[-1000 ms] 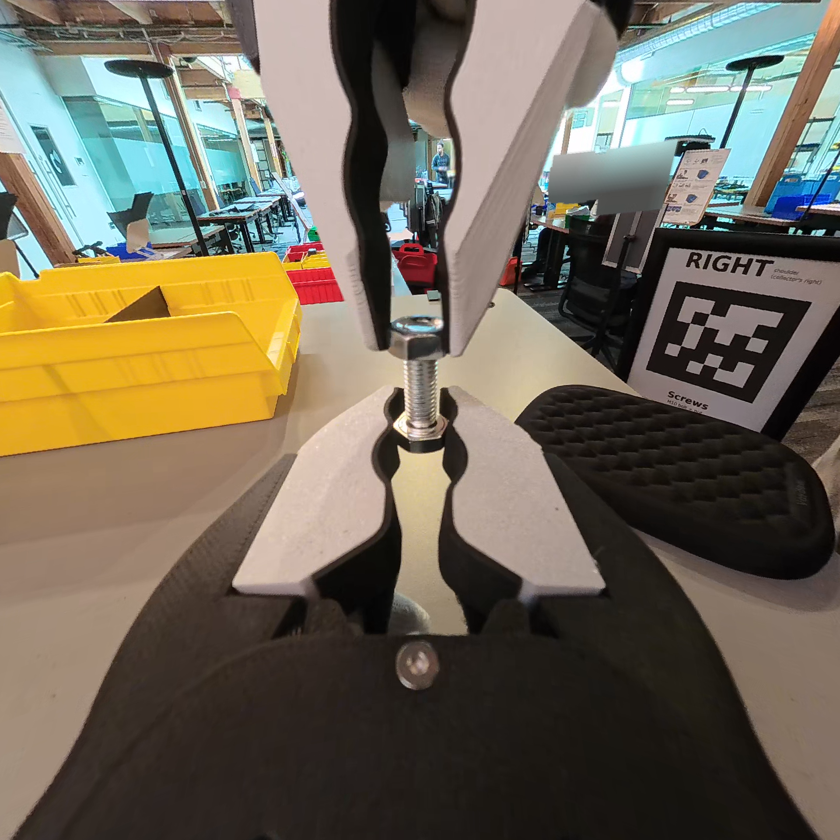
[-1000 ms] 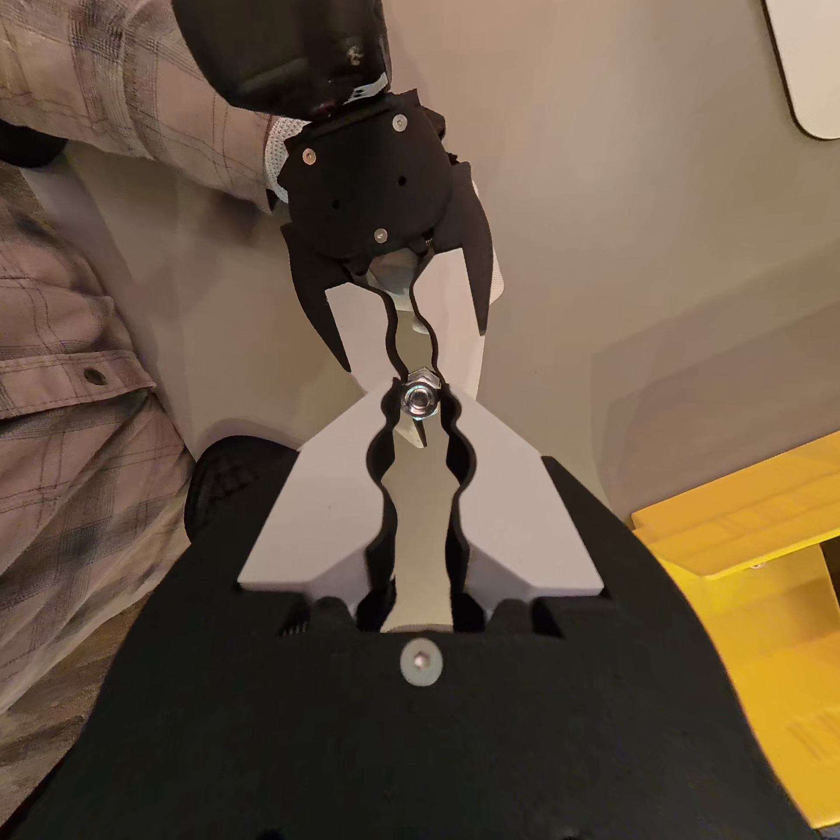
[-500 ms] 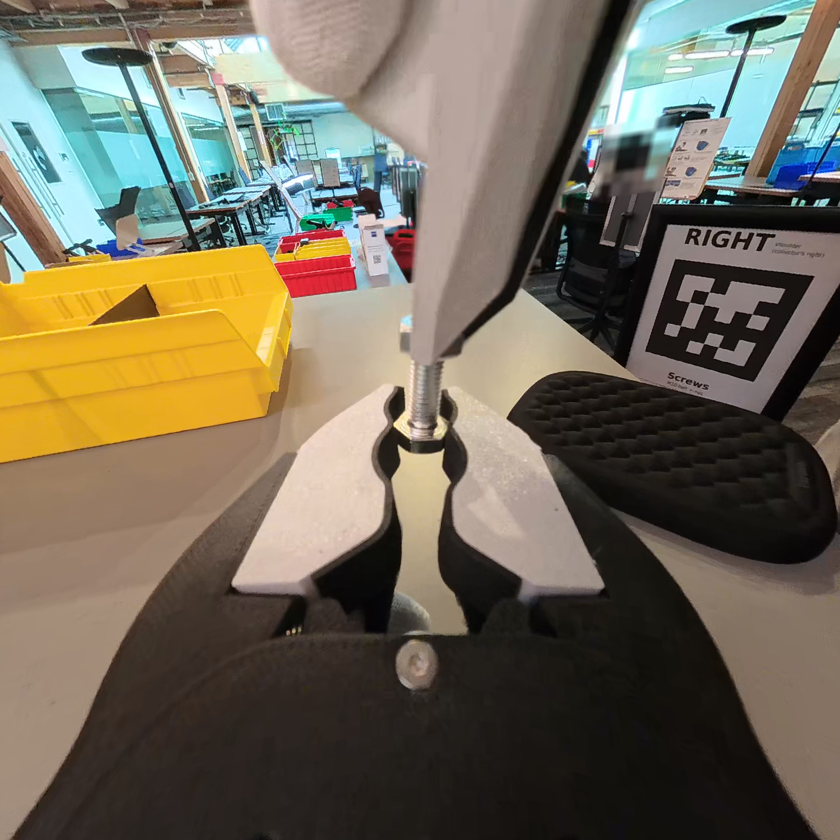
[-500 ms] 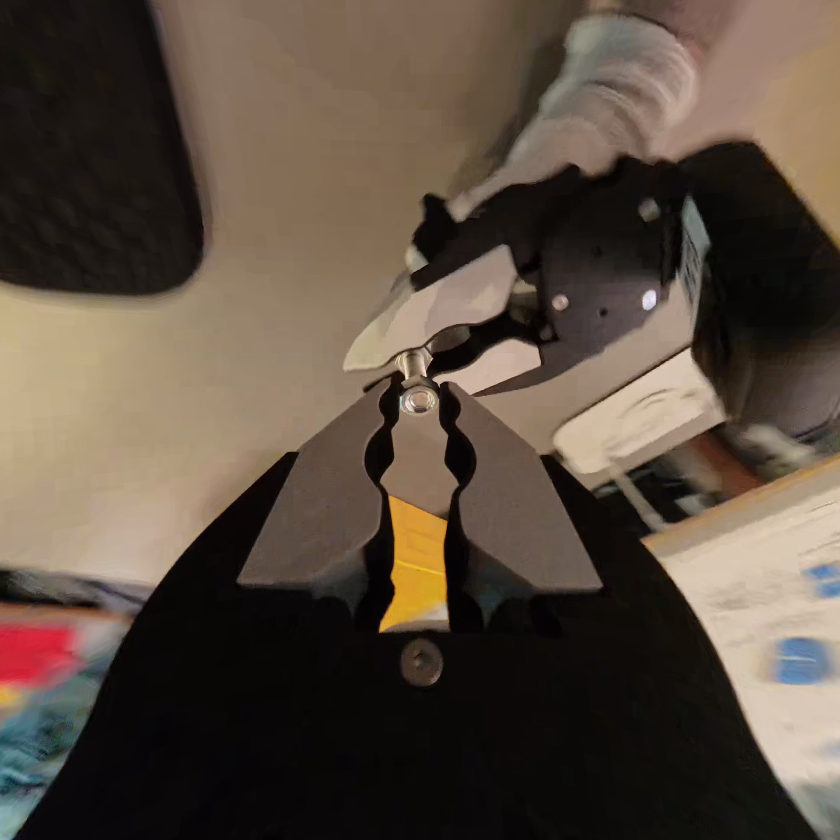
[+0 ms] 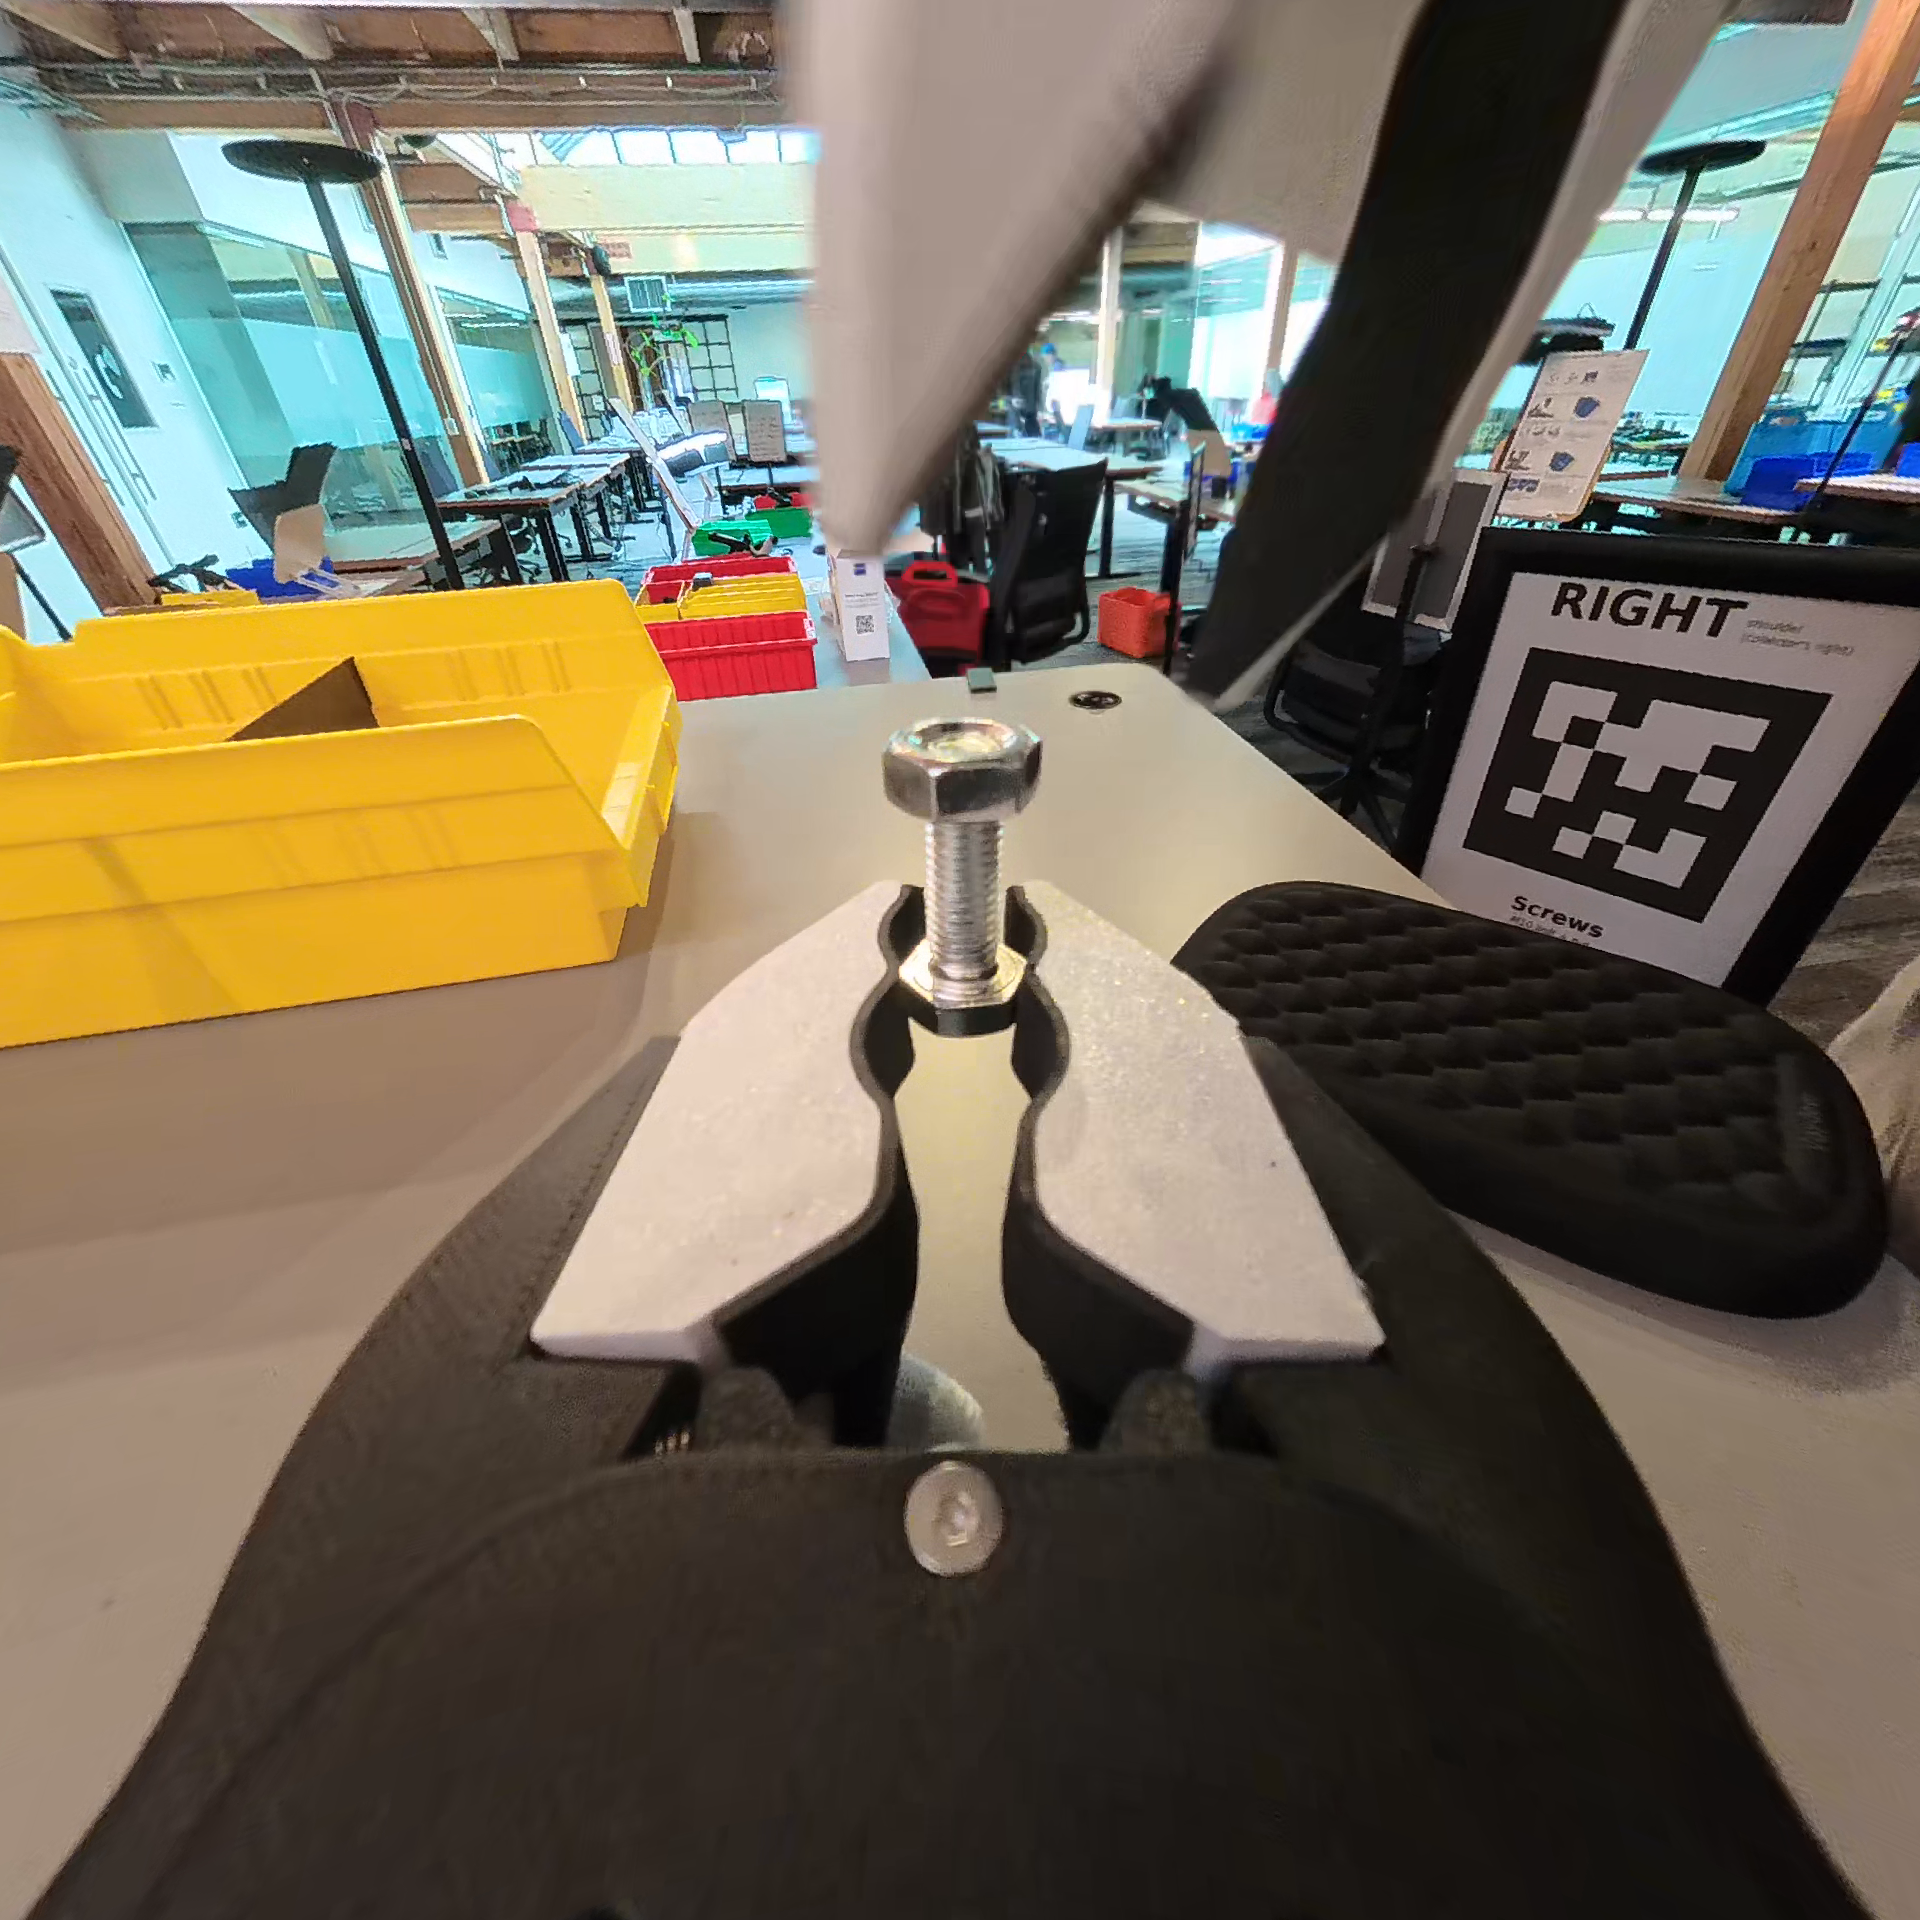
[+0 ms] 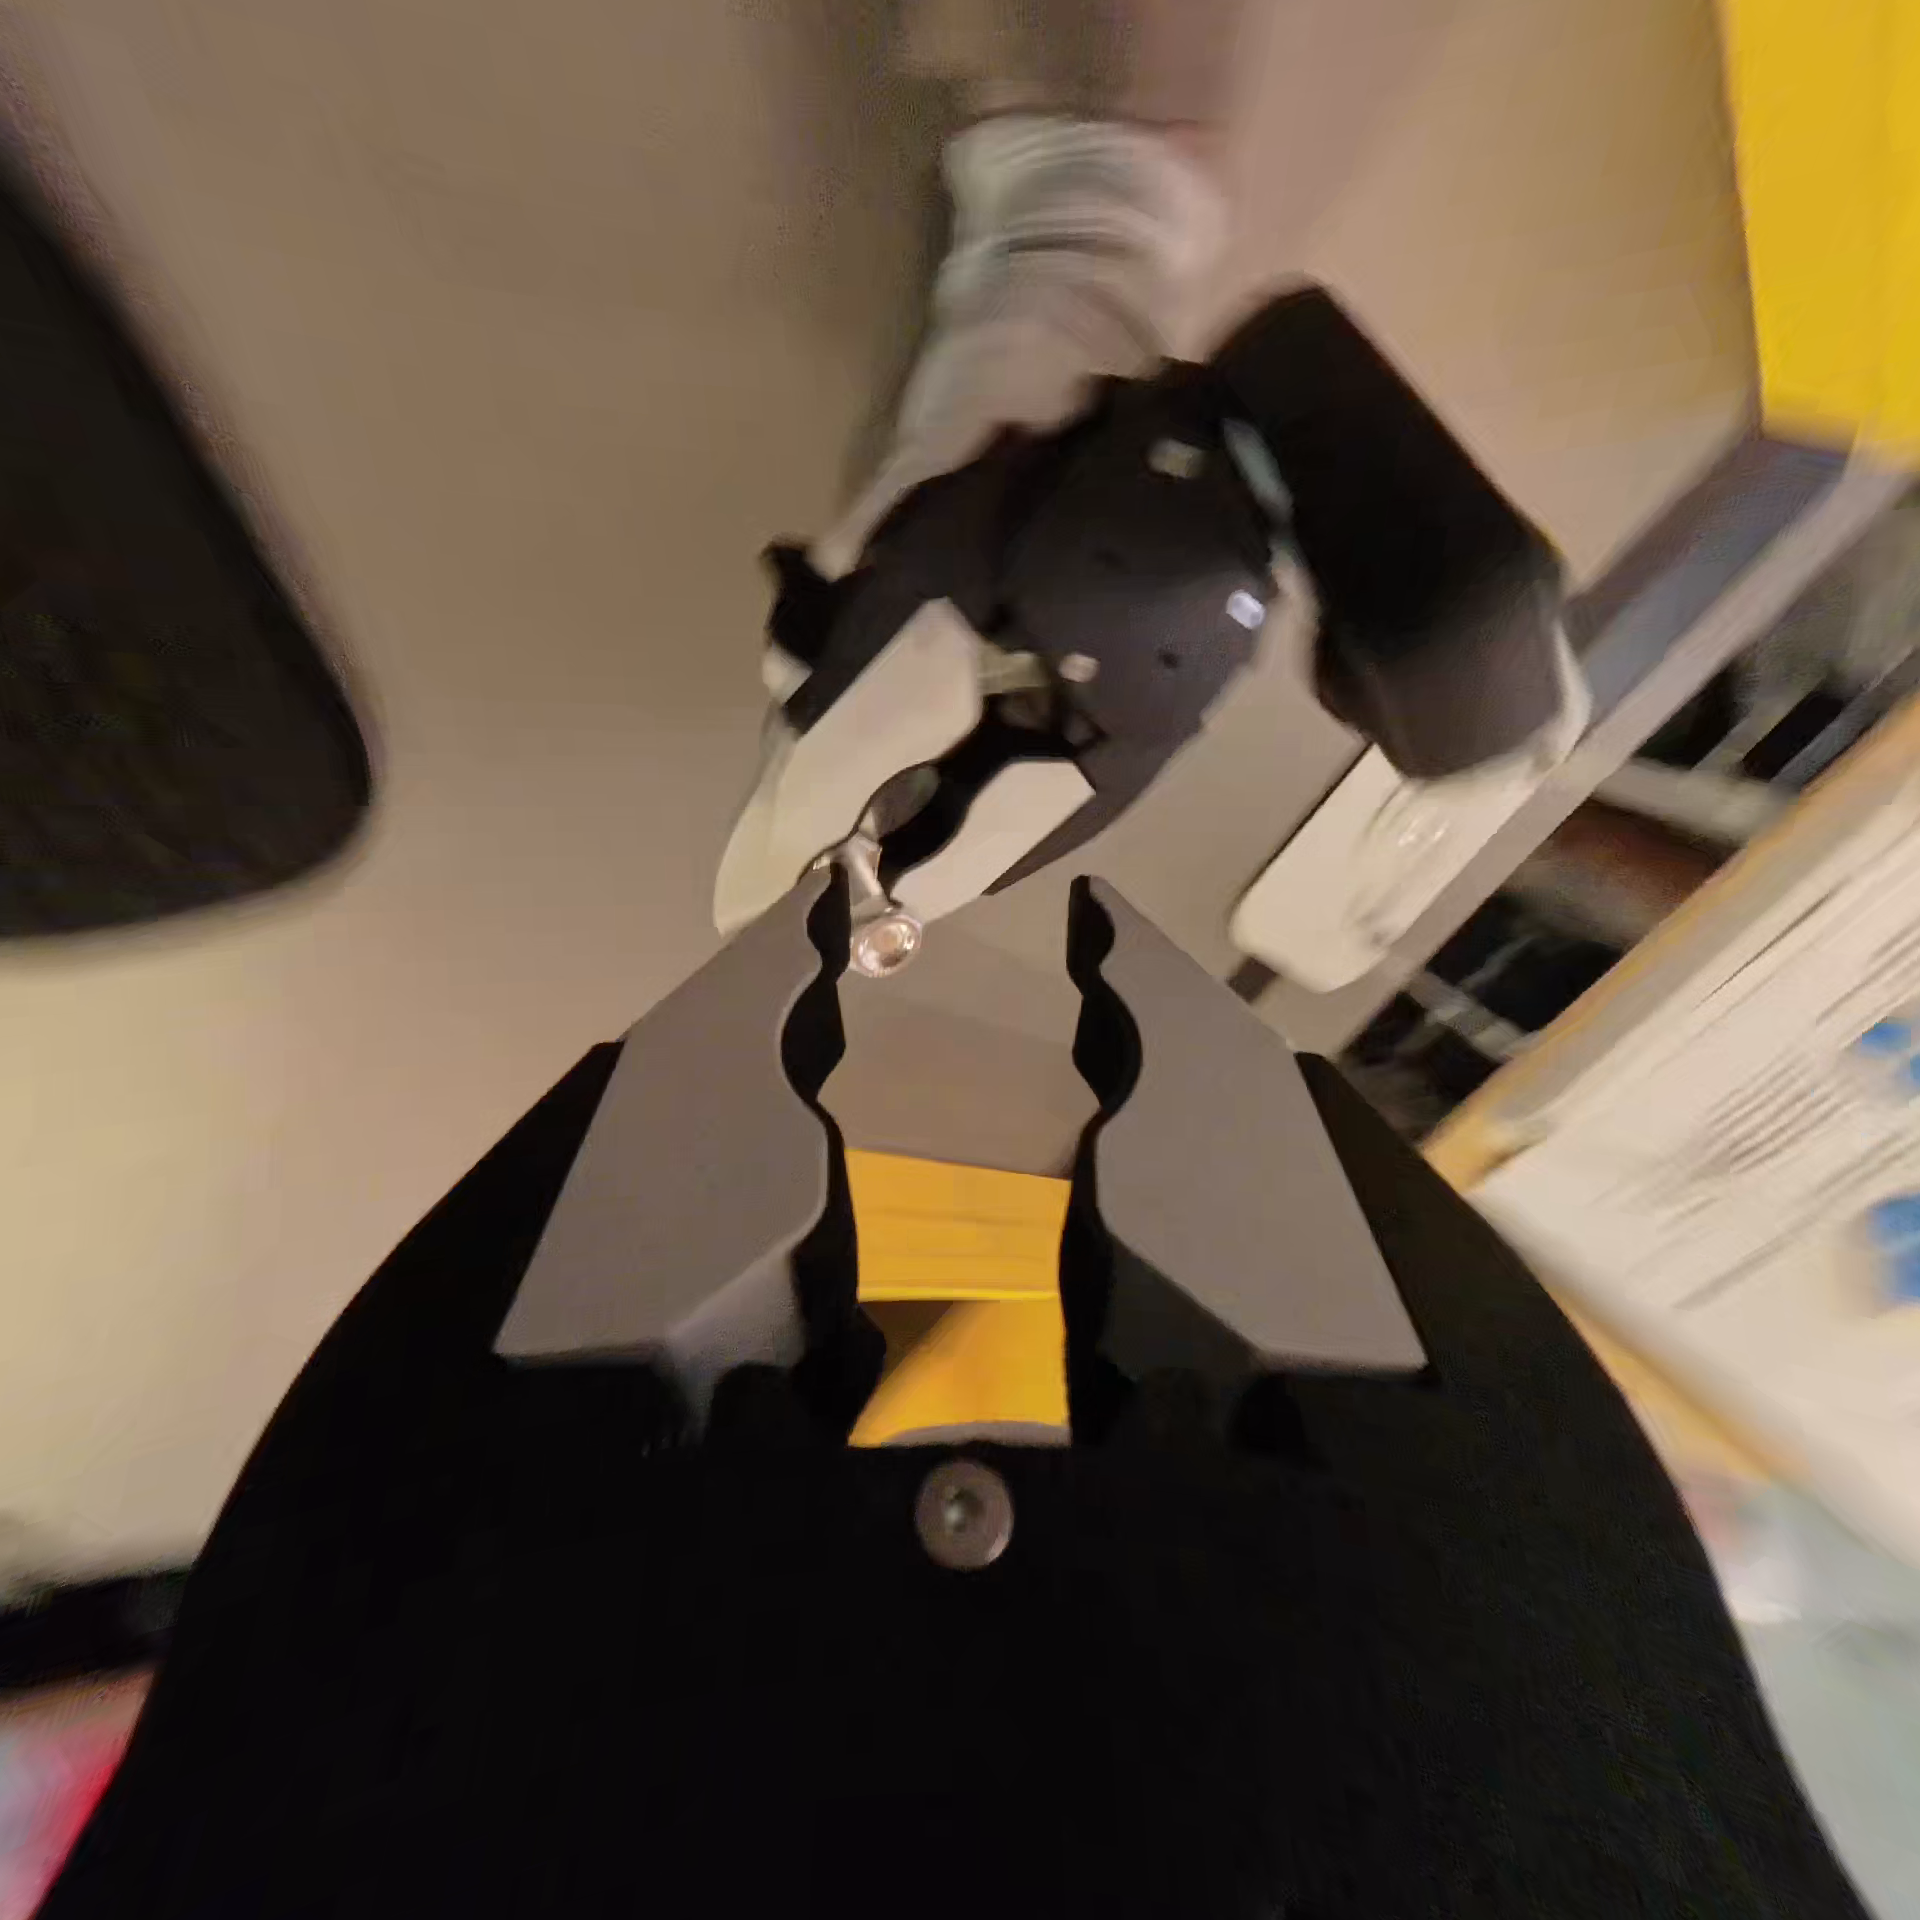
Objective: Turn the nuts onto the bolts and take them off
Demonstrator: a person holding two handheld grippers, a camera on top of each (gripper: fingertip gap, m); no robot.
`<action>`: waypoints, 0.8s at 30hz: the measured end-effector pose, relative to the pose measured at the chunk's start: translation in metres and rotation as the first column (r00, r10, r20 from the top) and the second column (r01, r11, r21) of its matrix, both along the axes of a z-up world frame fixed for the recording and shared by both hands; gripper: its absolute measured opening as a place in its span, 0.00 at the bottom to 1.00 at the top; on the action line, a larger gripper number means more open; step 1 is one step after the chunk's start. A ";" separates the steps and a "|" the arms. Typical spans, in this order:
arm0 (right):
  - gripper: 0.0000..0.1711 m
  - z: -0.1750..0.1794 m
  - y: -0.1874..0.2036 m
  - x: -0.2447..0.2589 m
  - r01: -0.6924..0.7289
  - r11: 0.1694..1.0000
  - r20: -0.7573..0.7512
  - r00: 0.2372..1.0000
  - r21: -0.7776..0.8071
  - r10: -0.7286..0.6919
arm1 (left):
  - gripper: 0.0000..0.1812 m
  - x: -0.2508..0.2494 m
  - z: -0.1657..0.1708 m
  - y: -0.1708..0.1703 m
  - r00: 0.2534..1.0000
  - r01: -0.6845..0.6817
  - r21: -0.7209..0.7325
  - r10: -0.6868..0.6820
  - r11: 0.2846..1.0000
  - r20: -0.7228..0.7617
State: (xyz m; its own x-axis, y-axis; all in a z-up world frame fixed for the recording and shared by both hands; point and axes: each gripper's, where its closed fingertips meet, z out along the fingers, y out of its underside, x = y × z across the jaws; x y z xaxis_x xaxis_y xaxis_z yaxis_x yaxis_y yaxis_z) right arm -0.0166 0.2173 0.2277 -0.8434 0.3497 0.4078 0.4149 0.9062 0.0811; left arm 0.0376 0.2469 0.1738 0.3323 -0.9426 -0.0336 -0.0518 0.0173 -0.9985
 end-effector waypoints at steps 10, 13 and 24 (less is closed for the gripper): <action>0.23 -0.017 0.020 0.014 0.722 0.374 0.210 0.578 -0.582 -0.789 | 0.08 -0.001 0.000 0.001 1.000 -0.005 -0.006 0.005 1.000 0.007; 0.16 -0.025 0.020 0.014 0.723 0.377 0.203 0.576 -0.579 -0.792 | 0.08 0.000 0.000 0.000 1.000 -0.004 -0.003 0.004 1.000 0.002; 0.09 -0.026 0.012 0.015 0.478 0.774 0.110 0.871 -0.416 -0.479 | 0.08 0.001 0.000 -0.001 1.000 0.003 0.001 -0.003 1.000 -0.002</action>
State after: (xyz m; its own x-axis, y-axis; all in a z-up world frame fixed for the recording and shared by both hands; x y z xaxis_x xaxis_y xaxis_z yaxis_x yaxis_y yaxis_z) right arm -0.0019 0.2297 0.2020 -0.5212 0.8435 0.1298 0.8035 0.5363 -0.2585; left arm 0.0383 0.2462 0.1735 0.3299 -0.9434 -0.0350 -0.0533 0.0183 -0.9984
